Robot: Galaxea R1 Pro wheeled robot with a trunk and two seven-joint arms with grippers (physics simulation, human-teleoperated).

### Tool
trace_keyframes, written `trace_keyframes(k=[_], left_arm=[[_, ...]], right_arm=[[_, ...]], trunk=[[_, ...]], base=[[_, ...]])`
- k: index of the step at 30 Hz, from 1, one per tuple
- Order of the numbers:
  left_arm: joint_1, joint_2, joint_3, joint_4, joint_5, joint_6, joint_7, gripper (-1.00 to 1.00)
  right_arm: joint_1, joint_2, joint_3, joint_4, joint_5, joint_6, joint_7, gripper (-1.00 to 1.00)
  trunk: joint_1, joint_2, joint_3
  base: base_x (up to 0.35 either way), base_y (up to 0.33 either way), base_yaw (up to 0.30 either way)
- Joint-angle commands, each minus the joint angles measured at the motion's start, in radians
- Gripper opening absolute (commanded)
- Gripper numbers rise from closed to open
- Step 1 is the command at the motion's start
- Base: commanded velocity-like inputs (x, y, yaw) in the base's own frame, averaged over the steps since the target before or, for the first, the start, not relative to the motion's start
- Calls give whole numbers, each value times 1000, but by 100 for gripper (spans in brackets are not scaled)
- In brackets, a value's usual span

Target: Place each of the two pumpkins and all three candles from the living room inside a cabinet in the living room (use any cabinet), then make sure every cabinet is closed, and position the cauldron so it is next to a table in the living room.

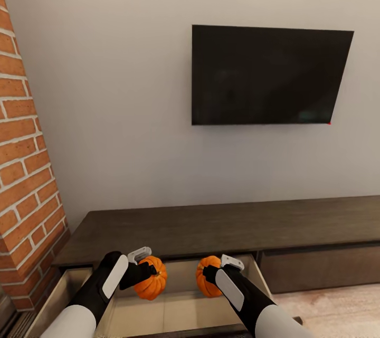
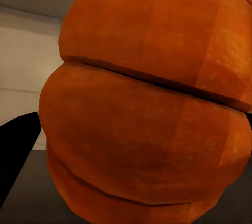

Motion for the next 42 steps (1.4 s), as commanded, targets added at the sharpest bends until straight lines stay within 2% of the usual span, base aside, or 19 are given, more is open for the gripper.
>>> trace_keyframes(k=[1,5,11,13,17,19,23,28,32,42], left_arm=[[-1,0,-2,-2,10,3,12,-100],[-1,0,-2,-2,11,4,11,-100],[-1,0,-2,-2,13,5,10,-100],[-1,-1,-1,-2,12,5,10,-100],[-1,-1,-1,-2,12,5,10,-100],[-1,-1,-1,-2,12,5,10,-100],[-1,0,-2,-2,10,5,11,-100],[-1,0,-2,-2,7,4,13,-100],[-1,5,-1,-3,8,4,13,-100],[-1,7,1,-3,10,0,13,-100]], right_arm=[[-1,-1,6,-2,-5,3,-9,-100],[-2,0,18,-2,-2,2,-10,-100],[-5,0,74,1,-1,-41,-11,-100],[-29,1,80,16,-3,-45,-11,-100],[-101,2,85,133,-4,-42,-9,-100],[-120,2,87,153,-4,-35,1,-100],[-173,1,88,172,-3,49,47,-100],[-198,2,89,170,-5,93,61,-100],[-218,3,90,166,-3,199,61,-100],[-220,3,90,168,-3,263,61,-100]], trunk=[[4,-8,-4],[19,-36,-17],[42,-78,-36],[50,-92,-42],[65,-120,-54],[73,-134,-61],[88,-162,-73],[107,-197,-89],[123,-225,-101],[161,-295,-133]], base=[[0,0,0],[0,0,0],[0,0,0],[0,0,0],[0,0,0],[0,0,0],[0,0,0],[0,0,0],[0,0,0],[0,0,0]])
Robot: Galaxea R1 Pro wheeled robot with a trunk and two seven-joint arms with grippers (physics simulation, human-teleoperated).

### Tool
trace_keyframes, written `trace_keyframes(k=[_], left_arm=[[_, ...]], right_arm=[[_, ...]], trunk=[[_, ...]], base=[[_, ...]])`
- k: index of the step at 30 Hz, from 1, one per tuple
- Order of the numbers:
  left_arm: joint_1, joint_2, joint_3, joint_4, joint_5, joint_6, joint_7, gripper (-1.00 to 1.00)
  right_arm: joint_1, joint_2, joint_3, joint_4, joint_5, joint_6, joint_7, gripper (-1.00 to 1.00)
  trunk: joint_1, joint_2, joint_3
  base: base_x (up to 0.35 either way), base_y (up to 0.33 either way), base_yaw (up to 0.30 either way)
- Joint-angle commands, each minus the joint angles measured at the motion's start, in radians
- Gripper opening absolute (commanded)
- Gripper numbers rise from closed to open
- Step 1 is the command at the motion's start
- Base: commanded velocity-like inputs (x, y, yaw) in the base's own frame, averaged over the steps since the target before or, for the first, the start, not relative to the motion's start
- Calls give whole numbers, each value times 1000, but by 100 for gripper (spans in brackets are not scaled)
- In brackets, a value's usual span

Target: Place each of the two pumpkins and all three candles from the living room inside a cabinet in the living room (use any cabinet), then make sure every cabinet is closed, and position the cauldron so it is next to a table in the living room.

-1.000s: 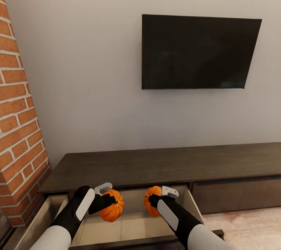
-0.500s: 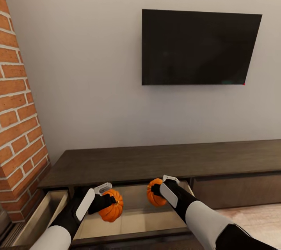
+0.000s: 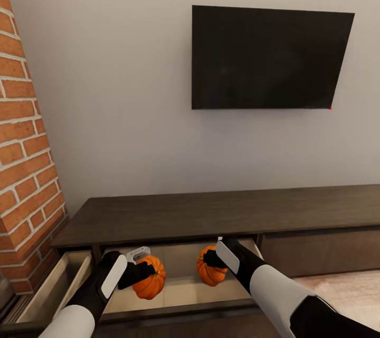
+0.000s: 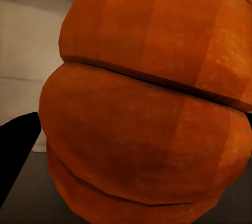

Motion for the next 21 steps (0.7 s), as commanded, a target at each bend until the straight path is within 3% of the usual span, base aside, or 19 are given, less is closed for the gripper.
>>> trace_keyframes(k=[1,9,21], left_arm=[[-1,0,-2,-2,10,1,11,-100],[-1,2,-2,-1,9,-6,6,-100],[-1,4,-1,-2,9,-8,2,-100]], right_arm=[[-1,-1,8,-2,-9,3,-10,-100],[-1,0,8,-2,-9,4,-10,-100],[-1,0,8,-5,-9,2,-10,-100]], trunk=[[0,-1,-5],[4,-3,-36],[4,-3,-36]], base=[[0,0,0],[0,0,0],[49,7,0]])
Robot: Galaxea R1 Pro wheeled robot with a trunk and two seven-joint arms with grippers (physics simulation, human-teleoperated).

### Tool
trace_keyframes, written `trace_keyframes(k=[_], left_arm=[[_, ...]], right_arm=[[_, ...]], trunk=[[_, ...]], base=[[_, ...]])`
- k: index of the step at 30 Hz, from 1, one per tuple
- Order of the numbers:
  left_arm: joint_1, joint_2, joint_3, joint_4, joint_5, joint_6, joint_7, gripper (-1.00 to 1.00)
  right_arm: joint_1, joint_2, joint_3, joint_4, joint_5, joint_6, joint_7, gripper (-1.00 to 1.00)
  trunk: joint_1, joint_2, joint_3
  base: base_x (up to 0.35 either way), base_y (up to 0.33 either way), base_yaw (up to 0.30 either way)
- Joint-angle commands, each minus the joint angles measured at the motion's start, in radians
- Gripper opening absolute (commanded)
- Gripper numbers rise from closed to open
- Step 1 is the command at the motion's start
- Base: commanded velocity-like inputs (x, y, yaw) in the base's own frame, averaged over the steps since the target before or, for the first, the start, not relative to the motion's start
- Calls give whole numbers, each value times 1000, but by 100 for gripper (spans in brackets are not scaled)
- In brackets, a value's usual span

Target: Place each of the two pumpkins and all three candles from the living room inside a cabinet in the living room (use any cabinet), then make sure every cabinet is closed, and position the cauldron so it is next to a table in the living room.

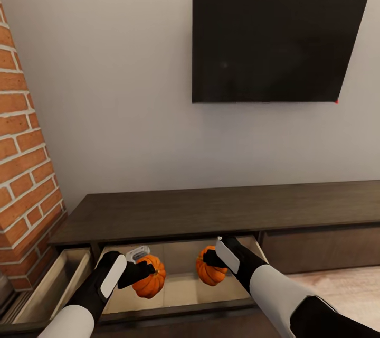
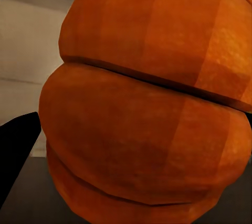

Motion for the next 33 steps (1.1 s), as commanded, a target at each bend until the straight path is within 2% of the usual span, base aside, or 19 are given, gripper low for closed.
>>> trace_keyframes(k=[1,9,19,33], left_arm=[[0,-1,-2,-1,11,3,12,-100],[0,0,-2,0,12,4,11,-100],[0,3,0,-1,12,4,11,-100],[0,0,1,-1,12,4,11,-100]], right_arm=[[-1,-1,8,-2,-11,2,-10,-100],[-1,-1,8,-2,-10,0,-10,-100],[-1,-2,8,-2,-10,-4,-9,-100],[-1,-2,10,-3,-10,-7,-7,-100]], trunk=[[0,0,-1],[0,0,-1],[0,0,-1],[6,-4,-55]], base=[[98,12,0],[138,2,0],[12,0,0],[0,0,0]])
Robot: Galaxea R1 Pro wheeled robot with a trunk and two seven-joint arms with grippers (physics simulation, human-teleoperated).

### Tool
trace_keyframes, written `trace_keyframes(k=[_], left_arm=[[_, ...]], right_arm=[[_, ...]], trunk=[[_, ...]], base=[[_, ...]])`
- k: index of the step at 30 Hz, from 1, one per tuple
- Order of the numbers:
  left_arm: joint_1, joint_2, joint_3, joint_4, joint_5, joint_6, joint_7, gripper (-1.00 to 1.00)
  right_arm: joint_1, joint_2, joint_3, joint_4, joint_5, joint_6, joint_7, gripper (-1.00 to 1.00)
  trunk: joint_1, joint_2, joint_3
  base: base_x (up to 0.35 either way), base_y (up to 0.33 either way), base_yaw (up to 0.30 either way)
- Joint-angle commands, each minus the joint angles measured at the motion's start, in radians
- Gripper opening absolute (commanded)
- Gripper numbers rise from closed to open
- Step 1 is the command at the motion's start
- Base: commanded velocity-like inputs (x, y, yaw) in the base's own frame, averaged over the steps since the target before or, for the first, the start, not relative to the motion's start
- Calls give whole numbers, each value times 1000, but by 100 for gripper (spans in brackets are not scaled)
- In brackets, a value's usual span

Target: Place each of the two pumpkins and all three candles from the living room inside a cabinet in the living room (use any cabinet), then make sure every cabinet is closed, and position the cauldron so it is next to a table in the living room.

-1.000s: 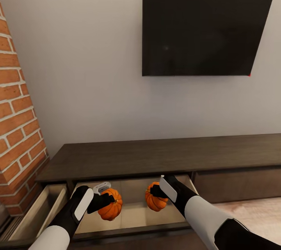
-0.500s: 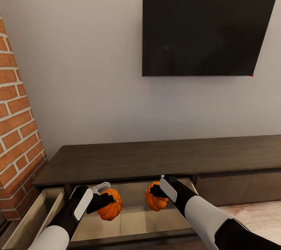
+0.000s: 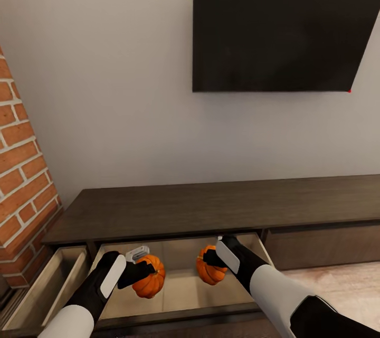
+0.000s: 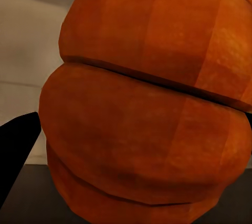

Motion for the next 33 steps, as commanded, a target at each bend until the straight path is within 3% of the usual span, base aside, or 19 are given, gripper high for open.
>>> trace_keyframes(k=[1,13,20,25,32,33], left_arm=[[-1,0,-2,-2,10,2,12,-100],[-1,0,-3,0,9,-2,10,-100],[-1,2,-5,5,9,-79,10,-100],[-1,3,-3,0,8,-85,10,-100],[-1,2,-3,0,7,-85,10,-100],[-1,3,-3,0,7,-85,10,-100]], right_arm=[[-1,-1,8,-2,-10,1,-10,-100],[-1,1,9,-6,-9,0,-10,-100],[-1,1,20,-6,-9,-6,-7,-100],[-1,0,61,-4,-10,-34,10,-100],[-1,-1,65,-4,-10,-38,13,-100],[-1,0,65,-4,-10,-39,13,100]], trunk=[[0,-1,-5],[6,-4,-51],[9,-5,-78],[9,-5,-78],[9,-5,-78],[9,-5,-78]], base=[[0,0,0],[0,0,0],[0,0,0],[0,0,0],[0,0,0],[0,0,0]])
